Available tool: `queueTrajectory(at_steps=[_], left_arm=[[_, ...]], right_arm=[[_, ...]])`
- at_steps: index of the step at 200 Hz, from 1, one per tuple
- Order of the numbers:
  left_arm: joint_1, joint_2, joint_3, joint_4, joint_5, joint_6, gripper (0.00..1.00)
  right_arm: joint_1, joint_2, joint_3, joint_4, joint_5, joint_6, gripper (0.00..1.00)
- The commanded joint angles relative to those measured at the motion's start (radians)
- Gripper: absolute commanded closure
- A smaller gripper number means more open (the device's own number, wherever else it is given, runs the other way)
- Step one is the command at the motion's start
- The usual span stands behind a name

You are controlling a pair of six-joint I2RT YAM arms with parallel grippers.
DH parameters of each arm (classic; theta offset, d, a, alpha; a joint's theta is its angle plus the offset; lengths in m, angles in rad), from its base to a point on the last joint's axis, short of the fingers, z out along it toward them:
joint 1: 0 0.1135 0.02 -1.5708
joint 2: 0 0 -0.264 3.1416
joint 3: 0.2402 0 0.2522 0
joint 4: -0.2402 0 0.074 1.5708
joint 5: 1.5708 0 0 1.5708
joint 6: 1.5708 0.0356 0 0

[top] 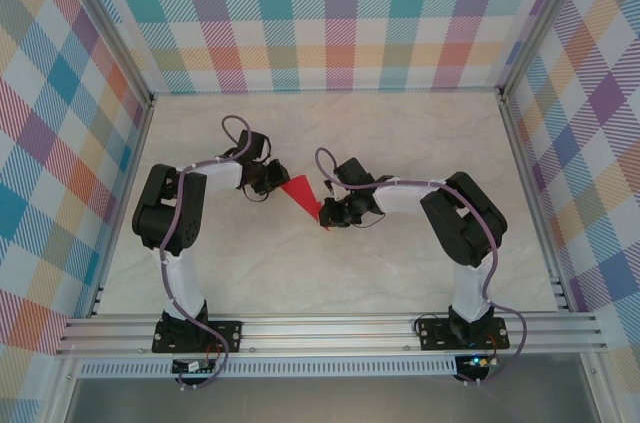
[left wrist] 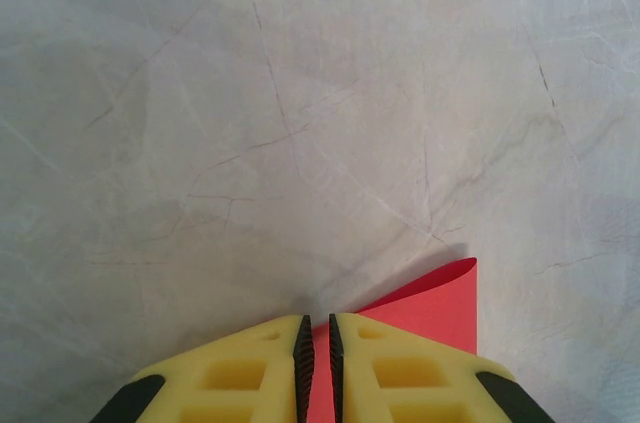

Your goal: Fold a paper plane with a square sheet of paper (pick it up from the middle)

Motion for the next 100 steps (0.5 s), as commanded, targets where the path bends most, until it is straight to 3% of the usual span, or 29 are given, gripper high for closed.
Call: queueTrajectory(at_steps=[1,64,100], left_arm=[[0.053,0.023,0.01,-0.033,-0.107,0.032,0.83],[0.061,-0.098,0.007,-0.068,-0.14,0.062,0.81],[0.042,-0.182,-0.036,-0.066,-0.088,0.055,0.78]], right_arm=[[-0.004,0.047,-0.056,-0.159,0.078,0.008,0.88],[-0.004,0.039,-0.048,-0.131,0.066,0.02,0.88],[-0.004,0.026,-0.035,-0.099,0.039,0.027,0.87]])
